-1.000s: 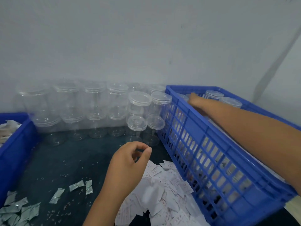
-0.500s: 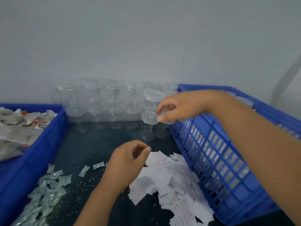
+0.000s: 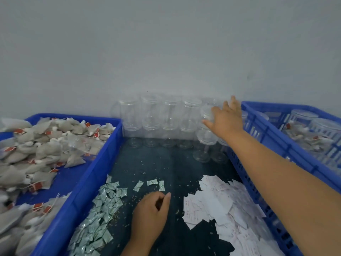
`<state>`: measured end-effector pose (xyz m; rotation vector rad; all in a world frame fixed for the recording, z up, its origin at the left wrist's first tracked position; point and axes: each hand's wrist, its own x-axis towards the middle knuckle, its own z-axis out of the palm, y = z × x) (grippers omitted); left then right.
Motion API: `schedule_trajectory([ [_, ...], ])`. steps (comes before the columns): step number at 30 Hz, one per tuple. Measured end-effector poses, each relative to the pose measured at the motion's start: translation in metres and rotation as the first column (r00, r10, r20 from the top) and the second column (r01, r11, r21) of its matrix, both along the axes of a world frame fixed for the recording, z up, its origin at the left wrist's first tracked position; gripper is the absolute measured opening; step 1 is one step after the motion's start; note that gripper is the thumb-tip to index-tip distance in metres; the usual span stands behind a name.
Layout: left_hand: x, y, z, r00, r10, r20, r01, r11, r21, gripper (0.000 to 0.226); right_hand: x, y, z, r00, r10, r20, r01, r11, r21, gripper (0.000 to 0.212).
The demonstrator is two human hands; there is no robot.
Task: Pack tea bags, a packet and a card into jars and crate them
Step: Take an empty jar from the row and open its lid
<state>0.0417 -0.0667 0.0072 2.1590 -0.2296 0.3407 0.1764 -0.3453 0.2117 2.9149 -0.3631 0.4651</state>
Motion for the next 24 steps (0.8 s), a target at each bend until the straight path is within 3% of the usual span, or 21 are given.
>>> schedule_trajectory([
  [4, 0.003, 0.0, -0.005, 1.0, -0.019, 0.017, 0.019, 1.0, 0.008, 0.043, -0.002, 0.013, -0.005, 0.982, 0.162, 0.1, -0.168, 0.985, 0.05, 0.072],
  [6, 0.005, 0.0, -0.006, 0.999, -0.028, 0.026, 0.028, 1.0, 0.004, 0.044, -0.011, 0.023, -0.001, 0.94, 0.253, 0.23, -0.29, 0.945, 0.148, 0.076],
  [8, 0.007, 0.0, -0.008, 0.999, -0.032, 0.04, 0.033, 0.999, -0.015, 0.045, -0.026, 0.033, 0.005, 0.859, 0.294, 0.418, -0.449, 0.826, 0.341, 0.081],
  [10, 0.008, 0.001, -0.008, 0.999, -0.033, 0.033, 0.035, 0.999, -0.036, 0.046, -0.047, 0.045, 0.006, 0.817, 0.266, 0.511, -0.534, 0.683, 0.498, 0.083],
  [16, 0.005, 0.0, -0.006, 0.996, -0.019, -0.085, 0.006, 0.988, -0.154, 0.047, -0.14, 0.087, -0.066, 0.867, 0.343, 0.362, -0.477, 0.358, 0.803, 0.093],
  [21, -0.002, 0.002, 0.002, 0.993, -0.112, -0.039, 0.082, 0.885, -0.459, 0.043, -0.196, 0.123, -0.157, 0.885, 0.212, 0.415, -0.455, 0.197, 0.868, 0.1],
  [24, -0.009, 0.002, 0.021, 0.983, -0.183, 0.031, 0.169, 0.816, -0.553, 0.05, -0.213, 0.134, -0.182, 0.88, 0.118, 0.46, -0.473, 0.139, 0.87, 0.106],
])
